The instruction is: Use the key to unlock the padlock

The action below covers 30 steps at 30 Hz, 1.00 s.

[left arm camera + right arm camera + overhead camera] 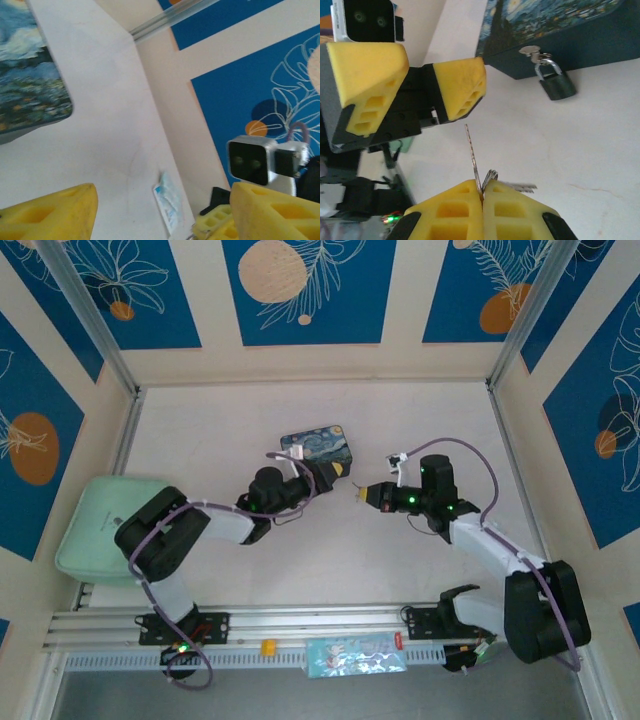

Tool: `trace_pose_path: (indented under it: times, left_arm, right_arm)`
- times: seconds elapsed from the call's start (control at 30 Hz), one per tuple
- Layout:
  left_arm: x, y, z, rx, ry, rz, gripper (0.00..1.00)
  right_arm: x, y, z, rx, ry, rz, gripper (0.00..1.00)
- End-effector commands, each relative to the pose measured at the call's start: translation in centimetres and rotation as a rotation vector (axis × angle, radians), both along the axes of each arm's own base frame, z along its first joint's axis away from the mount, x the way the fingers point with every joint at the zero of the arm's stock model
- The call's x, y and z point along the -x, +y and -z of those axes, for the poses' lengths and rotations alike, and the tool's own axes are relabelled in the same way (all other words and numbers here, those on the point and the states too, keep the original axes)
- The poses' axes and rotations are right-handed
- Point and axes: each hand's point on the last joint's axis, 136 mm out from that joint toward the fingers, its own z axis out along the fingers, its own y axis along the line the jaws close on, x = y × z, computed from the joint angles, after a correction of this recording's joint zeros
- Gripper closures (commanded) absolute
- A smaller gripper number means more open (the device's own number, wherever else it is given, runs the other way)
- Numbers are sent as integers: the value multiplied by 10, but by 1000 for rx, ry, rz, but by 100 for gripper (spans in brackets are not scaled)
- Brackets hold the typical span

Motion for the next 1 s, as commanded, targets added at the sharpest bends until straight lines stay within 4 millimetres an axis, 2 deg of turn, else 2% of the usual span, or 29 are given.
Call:
trace_pose_path:
  times: [0.0, 0.13, 0.33, 0.5, 0.63, 0.73, 0.77, 0.8, 0.87, 0.97]
  left_arm:
    - [7, -19, -21, 89, -39, 77, 35]
    - [8, -29, -24, 115, -40, 106, 38]
    - [14, -37, -29, 128, -52, 135, 45]
    - [17, -34, -29, 131, -47, 134, 71]
    - [17, -32, -28, 129, -41, 125, 83]
    - [16, -32, -28, 128, -42, 123, 99]
    - [17, -32, -28, 125, -41, 123, 100]
    - [16, -32, -27, 122, -37, 121, 100]
    - [16, -32, -27, 117, -38, 121, 100]
    - [18, -32, -27, 107, -39, 127, 100]
  right_arm:
    - [4, 12, -24, -127, -11, -89, 100]
    - [-3, 16, -34, -161, -13, -112, 100]
    - [-12, 18, -29, -178, 9, -108, 100]
    - [-15, 19, -26, -185, 18, -101, 100]
    - [-16, 18, -27, -183, 12, -101, 100]
    - [-14, 19, -28, -179, 8, -107, 100]
    - [-14, 18, -30, -178, -2, -114, 100]
    - [-13, 17, -31, -172, -14, -116, 98]
    - [-12, 12, -34, -143, -61, -102, 75]
    - [-12, 3, -41, -117, -131, -78, 59]
